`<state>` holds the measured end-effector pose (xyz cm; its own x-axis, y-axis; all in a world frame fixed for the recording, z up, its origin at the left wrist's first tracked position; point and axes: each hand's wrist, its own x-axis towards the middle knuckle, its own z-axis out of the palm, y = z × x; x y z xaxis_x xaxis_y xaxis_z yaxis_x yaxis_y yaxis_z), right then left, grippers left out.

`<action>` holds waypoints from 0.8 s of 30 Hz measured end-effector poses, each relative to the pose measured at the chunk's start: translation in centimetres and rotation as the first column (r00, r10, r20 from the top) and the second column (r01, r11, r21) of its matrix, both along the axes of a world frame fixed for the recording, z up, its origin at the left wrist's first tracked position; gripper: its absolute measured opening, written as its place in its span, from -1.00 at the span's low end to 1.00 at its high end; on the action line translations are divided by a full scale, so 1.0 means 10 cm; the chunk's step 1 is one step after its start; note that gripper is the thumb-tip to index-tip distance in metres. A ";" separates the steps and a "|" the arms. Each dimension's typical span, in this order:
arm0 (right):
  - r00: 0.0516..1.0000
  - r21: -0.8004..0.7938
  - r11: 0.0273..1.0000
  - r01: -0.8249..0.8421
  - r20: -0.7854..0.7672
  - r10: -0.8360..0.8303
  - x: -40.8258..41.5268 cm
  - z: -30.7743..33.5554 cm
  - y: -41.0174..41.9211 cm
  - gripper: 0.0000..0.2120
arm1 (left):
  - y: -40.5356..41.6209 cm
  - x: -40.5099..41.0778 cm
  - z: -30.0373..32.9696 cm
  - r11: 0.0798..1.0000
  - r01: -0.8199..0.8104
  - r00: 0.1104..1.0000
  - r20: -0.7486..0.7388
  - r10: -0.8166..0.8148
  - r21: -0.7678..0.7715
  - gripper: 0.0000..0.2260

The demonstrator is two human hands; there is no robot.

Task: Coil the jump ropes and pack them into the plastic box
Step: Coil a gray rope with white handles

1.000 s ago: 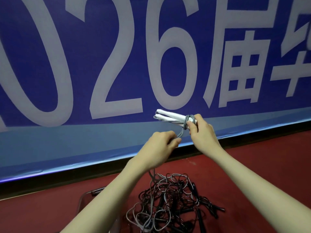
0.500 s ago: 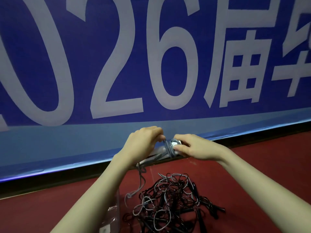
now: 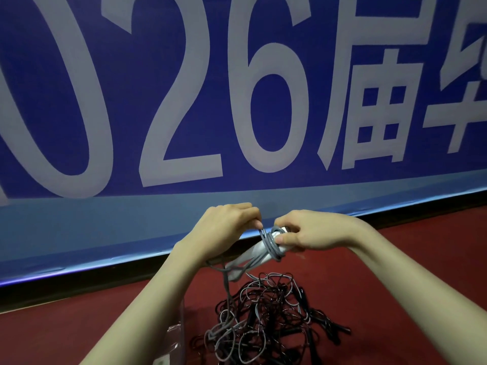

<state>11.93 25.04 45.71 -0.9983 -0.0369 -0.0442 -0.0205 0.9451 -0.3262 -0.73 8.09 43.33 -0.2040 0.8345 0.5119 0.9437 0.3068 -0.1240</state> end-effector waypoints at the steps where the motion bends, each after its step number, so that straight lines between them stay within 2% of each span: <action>1: 1.000 0.046 0.999 0.021 -0.010 -0.020 0.01 0.01 -0.02 -0.74 | 0.00 -0.02 0.00 1.000 0.022 0.998 -0.054 -0.021 0.005 -0.83; 4: 0.998 0.136 0.989 0.058 -0.044 -0.053 0.03 0.00 -0.09 -0.77 | 0.00 -0.05 0.00 0.997 0.073 0.986 -0.154 -0.068 0.030 -0.76; 7: 0.999 0.115 0.993 0.027 -0.022 -0.025 0.03 0.01 -0.11 -0.77 | 0.00 -0.06 -0.03 0.996 0.068 0.989 -0.134 -0.059 0.058 -0.75; 9: 1.000 0.030 0.999 -0.017 0.006 0.017 0.04 0.02 -0.08 -0.76 | -0.01 -0.06 -0.07 0.995 0.037 0.999 -0.023 -0.035 0.089 -0.82; 11: 0.998 -0.153 0.986 -0.065 0.013 0.068 0.05 0.02 -0.05 -0.75 | -0.01 -0.06 -0.12 0.992 0.026 0.976 0.213 -0.052 0.124 -0.84; 13: 0.994 -0.339 0.934 -0.112 -0.026 0.109 0.05 0.02 -0.01 -0.67 | -0.01 -0.02 -0.14 0.977 0.066 0.868 0.471 -0.157 0.203 -0.81; 16: 0.985 -0.518 0.838 -0.171 -0.103 0.138 0.05 0.04 0.04 -0.58 | 0.03 0.02 -0.15 0.963 0.071 0.578 0.776 -0.252 0.260 -0.77; 19: 0.976 -0.602 0.768 -0.217 -0.143 0.164 0.03 0.03 0.09 -0.57 | 0.08 0.02 -0.25 0.950 0.086 0.357 0.881 -0.311 0.301 -0.70; 22: 0.976 -0.688 0.694 -0.214 -0.185 0.117 0.00 0.00 0.12 -0.56 | 0.19 0.08 -0.30 0.928 -0.065 0.215 0.913 -0.346 0.367 -0.78; 24: 0.971 -0.734 0.645 -0.211 -0.236 0.049 -0.04 -0.02 0.14 -0.54 | 0.27 0.16 -0.24 0.917 -0.139 0.042 0.927 -0.372 0.374 -0.74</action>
